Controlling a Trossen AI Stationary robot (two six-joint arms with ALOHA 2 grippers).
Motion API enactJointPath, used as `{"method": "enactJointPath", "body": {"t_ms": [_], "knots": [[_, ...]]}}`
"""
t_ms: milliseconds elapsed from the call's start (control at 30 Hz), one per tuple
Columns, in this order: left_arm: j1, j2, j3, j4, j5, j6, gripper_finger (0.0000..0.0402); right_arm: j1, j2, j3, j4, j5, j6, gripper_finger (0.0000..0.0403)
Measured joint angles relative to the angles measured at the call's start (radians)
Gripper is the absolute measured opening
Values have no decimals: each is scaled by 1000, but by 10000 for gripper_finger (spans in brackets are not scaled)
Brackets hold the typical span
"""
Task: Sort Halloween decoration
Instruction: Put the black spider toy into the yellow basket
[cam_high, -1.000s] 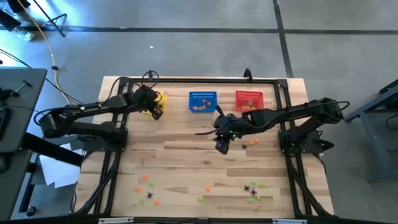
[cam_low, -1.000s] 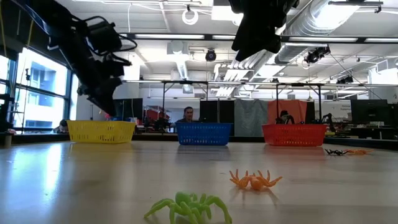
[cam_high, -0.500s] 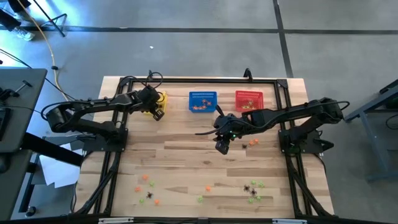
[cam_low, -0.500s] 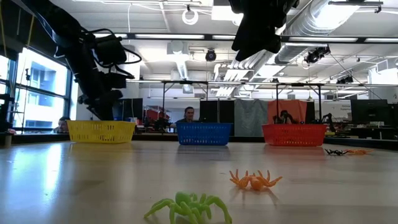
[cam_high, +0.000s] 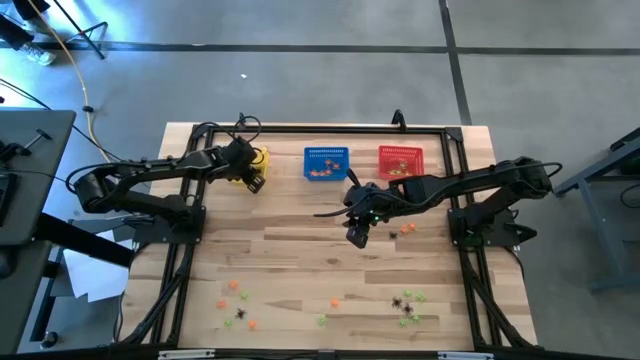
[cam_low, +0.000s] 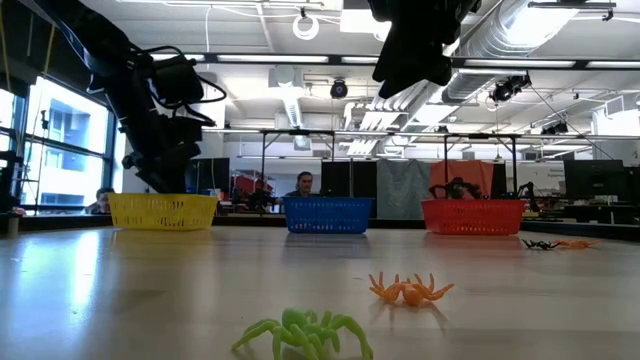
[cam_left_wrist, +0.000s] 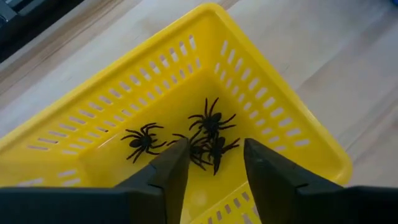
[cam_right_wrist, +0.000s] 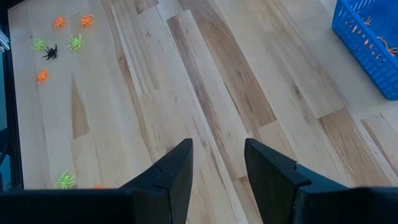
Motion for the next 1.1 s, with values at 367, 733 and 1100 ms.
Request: {"method": "enactJointPath", "body": {"t_ms": [367,733,1100], "knots": [[-20,-209,49,-183,83,-23,135,0,0,0,0,0,0,142],[-362,-519,140,-410,318,-310,136,0,0,0,0,0,0,142],[-1128,-341,140,-113,32,-702,136,0,0,0,0,0,0,142]]}}
